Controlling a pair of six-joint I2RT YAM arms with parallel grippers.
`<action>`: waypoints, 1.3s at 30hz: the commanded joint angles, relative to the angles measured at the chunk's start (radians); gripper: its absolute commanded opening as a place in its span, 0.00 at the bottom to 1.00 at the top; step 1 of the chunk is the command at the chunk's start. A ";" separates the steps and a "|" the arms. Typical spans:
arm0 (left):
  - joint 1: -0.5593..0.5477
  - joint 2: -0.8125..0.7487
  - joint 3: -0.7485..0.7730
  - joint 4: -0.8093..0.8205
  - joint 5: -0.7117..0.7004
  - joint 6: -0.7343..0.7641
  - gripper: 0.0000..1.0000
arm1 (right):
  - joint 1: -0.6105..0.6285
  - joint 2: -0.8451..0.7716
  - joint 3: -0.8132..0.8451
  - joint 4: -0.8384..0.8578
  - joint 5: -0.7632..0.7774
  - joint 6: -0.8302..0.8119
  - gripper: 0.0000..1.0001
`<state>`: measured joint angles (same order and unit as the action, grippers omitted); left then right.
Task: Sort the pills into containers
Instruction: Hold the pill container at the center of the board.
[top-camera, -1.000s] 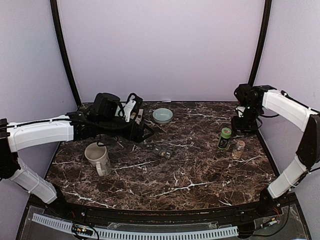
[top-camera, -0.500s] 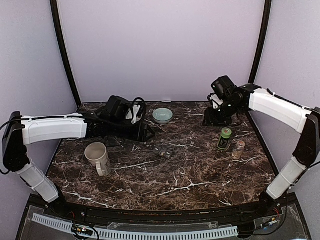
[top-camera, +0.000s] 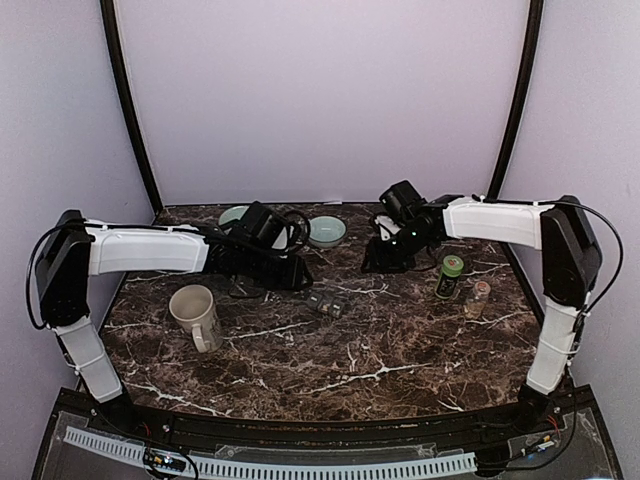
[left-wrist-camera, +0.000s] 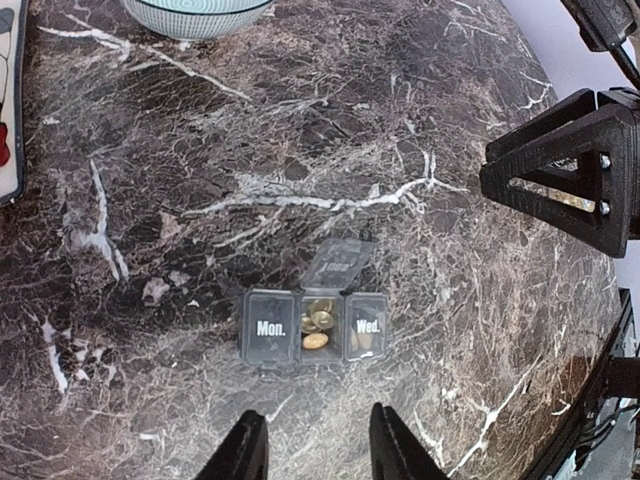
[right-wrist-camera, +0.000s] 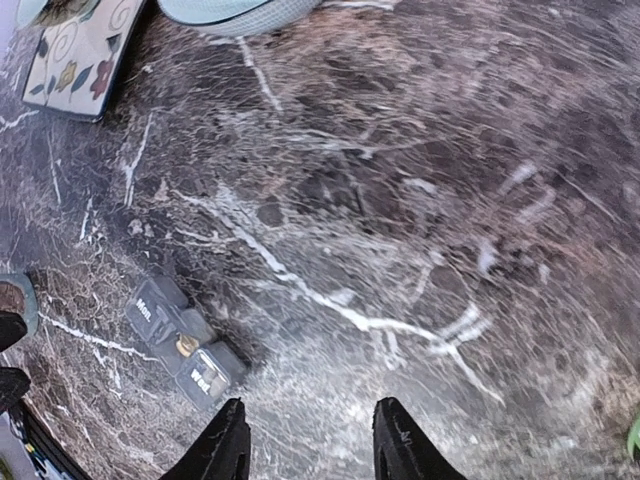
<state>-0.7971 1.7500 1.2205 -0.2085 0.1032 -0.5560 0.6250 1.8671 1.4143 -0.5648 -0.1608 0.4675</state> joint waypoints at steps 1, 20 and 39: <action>-0.008 0.034 0.051 -0.052 0.010 -0.041 0.38 | 0.007 0.044 0.027 0.122 -0.081 0.017 0.45; -0.007 0.169 0.110 -0.082 0.013 -0.053 0.35 | 0.007 0.198 0.109 0.181 -0.189 0.031 0.46; 0.025 0.225 0.126 -0.072 0.005 -0.038 0.33 | 0.012 0.231 0.100 0.188 -0.242 0.026 0.46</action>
<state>-0.7830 1.9690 1.3186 -0.2642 0.1116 -0.6067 0.6285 2.0727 1.5070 -0.4038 -0.3786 0.4957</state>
